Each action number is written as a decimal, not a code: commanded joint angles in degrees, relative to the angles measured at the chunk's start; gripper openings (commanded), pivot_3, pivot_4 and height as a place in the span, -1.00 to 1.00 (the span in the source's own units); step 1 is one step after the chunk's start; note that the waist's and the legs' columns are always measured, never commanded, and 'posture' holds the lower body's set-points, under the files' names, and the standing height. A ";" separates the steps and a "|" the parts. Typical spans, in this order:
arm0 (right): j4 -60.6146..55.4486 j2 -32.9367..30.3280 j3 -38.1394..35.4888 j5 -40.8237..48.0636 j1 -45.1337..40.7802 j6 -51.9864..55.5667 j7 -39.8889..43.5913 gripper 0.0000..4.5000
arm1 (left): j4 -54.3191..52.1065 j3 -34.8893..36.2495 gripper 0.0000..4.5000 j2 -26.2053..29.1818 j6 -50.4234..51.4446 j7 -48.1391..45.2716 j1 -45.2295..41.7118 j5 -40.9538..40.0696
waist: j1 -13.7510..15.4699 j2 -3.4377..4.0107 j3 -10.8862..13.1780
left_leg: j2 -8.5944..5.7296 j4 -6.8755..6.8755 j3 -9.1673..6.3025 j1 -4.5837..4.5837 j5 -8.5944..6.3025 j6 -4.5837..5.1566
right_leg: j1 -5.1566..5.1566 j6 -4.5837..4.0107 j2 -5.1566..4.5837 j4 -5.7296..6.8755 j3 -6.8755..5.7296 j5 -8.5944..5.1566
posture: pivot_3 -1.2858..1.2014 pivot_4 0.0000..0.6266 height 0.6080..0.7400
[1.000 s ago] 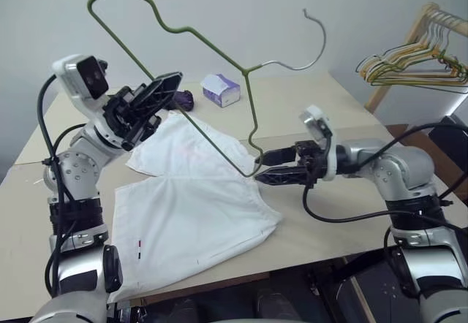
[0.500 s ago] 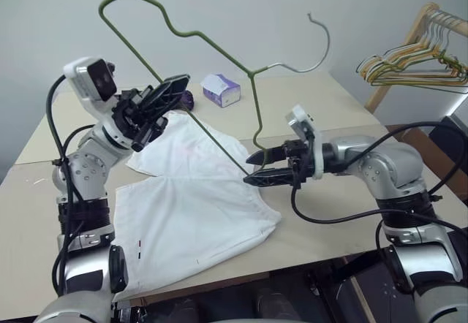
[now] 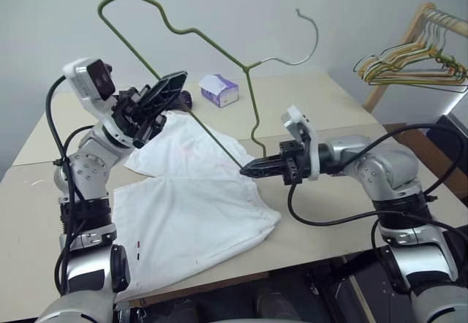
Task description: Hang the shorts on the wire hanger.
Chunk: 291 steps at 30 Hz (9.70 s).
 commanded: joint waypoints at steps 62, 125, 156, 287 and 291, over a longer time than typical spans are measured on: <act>19.68 -27.60 15.71 -9.80 13.71 5.97 26.55 -1.00 | -5.66 -19.50 0.99 13.98 -18.62 -0.58 17.20 38.05 | 1.73 0.10 0.06 | 0.04 0.00 0.28 0.13 -0.01 0.01 | 0.00 0.06 -0.01 -0.04 0.15 -0.05 | -0.06 -1.00 1.00; 67.48 -8.41 47.29 0.08 -23.12 -16.01 27.51 -1.00 | -9.91 -22.30 0.99 11.17 -20.98 6.96 21.34 42.45 | 8.02 0.32 0.05 | 0.10 0.02 0.76 0.10 0.00 0.01 | -0.17 -0.19 0.02 0.19 0.07 0.07 | 0.05 -1.00 1.00; 13.50 -9.54 13.87 -37.90 -5.14 -26.10 -8.56 -1.00 | 37.18 -18.71 0.99 17.19 -43.90 -15.71 -26.19 46.10 | 4.10 0.32 0.05 | 0.08 0.19 0.86 -0.21 0.00 0.02 | -0.23 -0.09 0.04 0.06 -0.02 0.05 | -0.06 -1.00 1.00; -8.32 -2.47 0.78 -33.92 14.25 -9.93 -41.92 -0.98 | 61.16 -27.72 -0.98 17.13 -65.36 -20.38 -31.40 65.90 | -2.98 0.36 0.12 | -0.12 0.82 -0.35 -1.09 -0.05 0.12 | -0.94 0.11 -0.08 0.92 -0.25 -0.08 | -0.11 -1.00 1.00; -12.97 -7.32 5.06 -35.84 10.05 -11.17 -36.67 -0.98 | 60.60 -27.39 -0.98 16.20 -64.55 -18.30 -31.60 65.70 | -2.90 0.36 0.12 | -0.12 0.82 -0.34 -1.10 -0.05 0.12 | -0.96 0.11 -0.08 0.91 -0.25 -0.08 | -0.11 -1.00 1.00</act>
